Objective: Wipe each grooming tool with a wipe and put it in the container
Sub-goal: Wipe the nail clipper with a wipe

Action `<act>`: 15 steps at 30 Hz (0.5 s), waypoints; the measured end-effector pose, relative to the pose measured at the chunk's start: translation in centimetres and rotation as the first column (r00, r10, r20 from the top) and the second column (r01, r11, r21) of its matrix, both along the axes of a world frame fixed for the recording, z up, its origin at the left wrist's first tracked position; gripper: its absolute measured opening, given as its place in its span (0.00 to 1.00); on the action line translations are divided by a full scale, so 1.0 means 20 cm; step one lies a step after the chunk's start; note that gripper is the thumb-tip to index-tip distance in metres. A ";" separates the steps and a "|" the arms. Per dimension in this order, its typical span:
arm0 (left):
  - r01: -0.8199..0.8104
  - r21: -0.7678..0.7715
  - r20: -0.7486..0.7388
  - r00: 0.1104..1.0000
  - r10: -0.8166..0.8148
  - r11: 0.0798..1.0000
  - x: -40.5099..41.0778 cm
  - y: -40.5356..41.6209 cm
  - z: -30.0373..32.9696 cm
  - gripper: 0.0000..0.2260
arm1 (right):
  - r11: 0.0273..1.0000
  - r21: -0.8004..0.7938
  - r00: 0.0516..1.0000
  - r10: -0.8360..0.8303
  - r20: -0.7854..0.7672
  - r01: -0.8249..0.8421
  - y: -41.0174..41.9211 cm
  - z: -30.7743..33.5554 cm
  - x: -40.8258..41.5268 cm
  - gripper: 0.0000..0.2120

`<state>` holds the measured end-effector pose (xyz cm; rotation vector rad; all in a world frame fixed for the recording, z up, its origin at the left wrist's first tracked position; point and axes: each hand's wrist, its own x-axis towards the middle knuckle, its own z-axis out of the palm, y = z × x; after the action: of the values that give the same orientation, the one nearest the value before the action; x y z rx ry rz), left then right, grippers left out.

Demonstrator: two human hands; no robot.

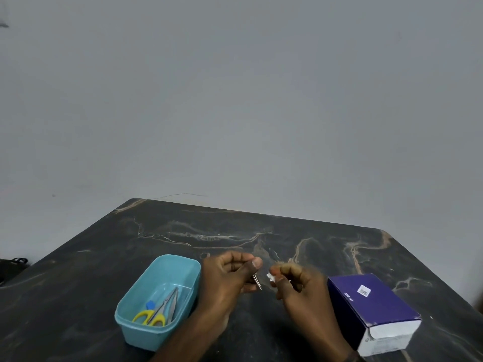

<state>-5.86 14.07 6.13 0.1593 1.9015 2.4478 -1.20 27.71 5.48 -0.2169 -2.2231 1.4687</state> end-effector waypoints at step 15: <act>0.036 -0.050 -0.039 0.999 -0.038 0.998 0.03 -0.01 0.02 0.08 | 0.961 -0.134 0.967 0.251 0.051 -0.242 -0.05 0.06 0.04 0.07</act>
<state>-5.34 13.83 6.49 0.2408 1.9538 2.3897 -0.44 26.70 6.75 -0.0292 -2.2781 1.7611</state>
